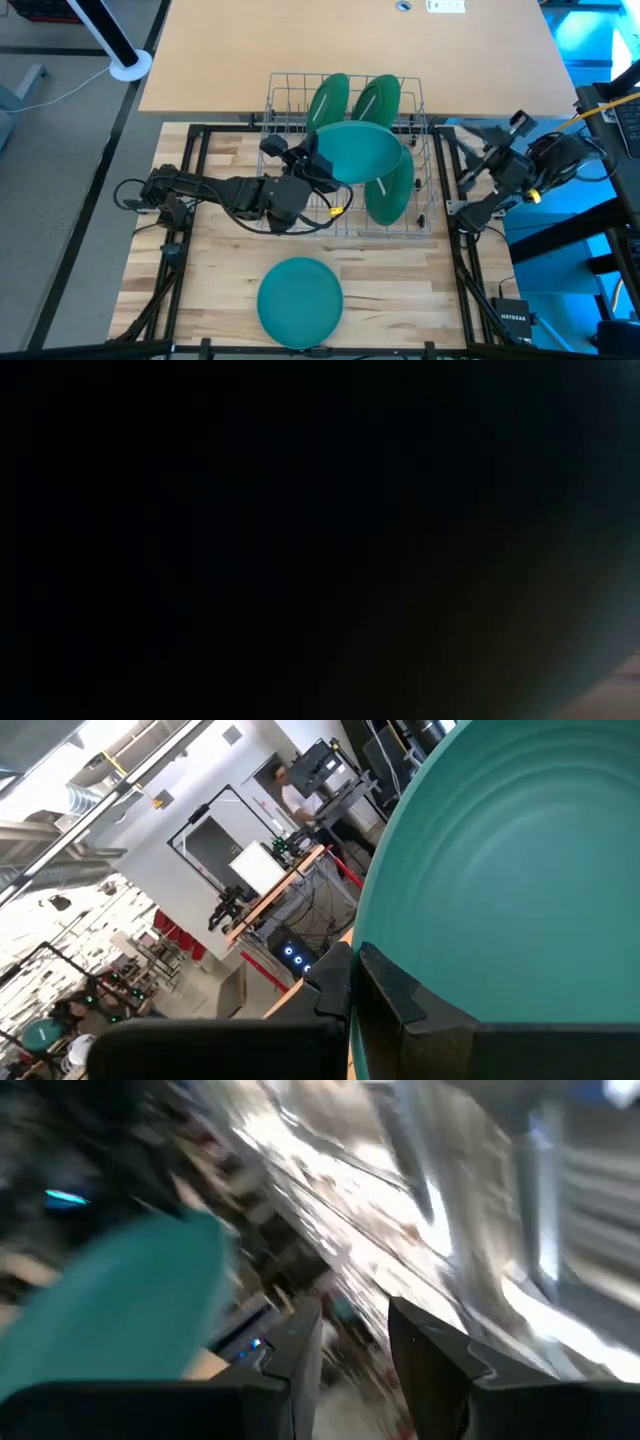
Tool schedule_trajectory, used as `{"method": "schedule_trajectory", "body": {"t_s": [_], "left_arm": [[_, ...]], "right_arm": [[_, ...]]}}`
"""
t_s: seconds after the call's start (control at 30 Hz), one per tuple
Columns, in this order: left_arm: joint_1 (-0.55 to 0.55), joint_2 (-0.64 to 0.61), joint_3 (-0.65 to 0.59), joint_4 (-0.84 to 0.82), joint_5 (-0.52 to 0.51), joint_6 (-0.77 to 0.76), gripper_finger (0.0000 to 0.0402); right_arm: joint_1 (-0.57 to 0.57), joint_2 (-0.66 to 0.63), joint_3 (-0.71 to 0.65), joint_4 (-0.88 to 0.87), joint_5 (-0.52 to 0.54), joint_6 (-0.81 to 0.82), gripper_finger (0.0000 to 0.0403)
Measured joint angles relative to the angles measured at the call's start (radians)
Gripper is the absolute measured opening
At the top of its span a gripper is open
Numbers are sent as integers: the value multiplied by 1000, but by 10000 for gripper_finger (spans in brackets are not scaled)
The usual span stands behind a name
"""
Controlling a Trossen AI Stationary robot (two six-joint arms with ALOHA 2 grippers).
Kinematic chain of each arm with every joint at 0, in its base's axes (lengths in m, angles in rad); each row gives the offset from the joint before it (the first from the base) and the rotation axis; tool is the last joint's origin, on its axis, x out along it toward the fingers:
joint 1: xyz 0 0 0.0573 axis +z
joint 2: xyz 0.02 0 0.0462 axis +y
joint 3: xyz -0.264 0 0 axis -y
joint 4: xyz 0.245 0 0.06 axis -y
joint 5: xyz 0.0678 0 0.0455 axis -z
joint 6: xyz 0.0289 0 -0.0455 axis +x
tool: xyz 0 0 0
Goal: Sort dishes
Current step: Put the top blue plate into the dish rack
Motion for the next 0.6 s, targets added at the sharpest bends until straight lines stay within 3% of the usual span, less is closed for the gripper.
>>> {"method": "schedule_trajectory", "body": {"t_s": [0.07,0.2,0.27,0.47,0.6], "left_arm": [[0,0,0,0,0,0,0],[0,0,0,0,0,-2,0],[0,0,0,0,0,-9,0],[-2,0,0,0,0,-60,0],[-8,0,0,0,0,-63,0]], "right_arm": [[0,26,83,-220,-53,113,122],[-1,75,220,-670,-52,397,122],[-15,99,251,-811,-49,504,122],[-164,147,256,-830,-72,693,122],[-297,175,257,-828,-211,734,122]]}}
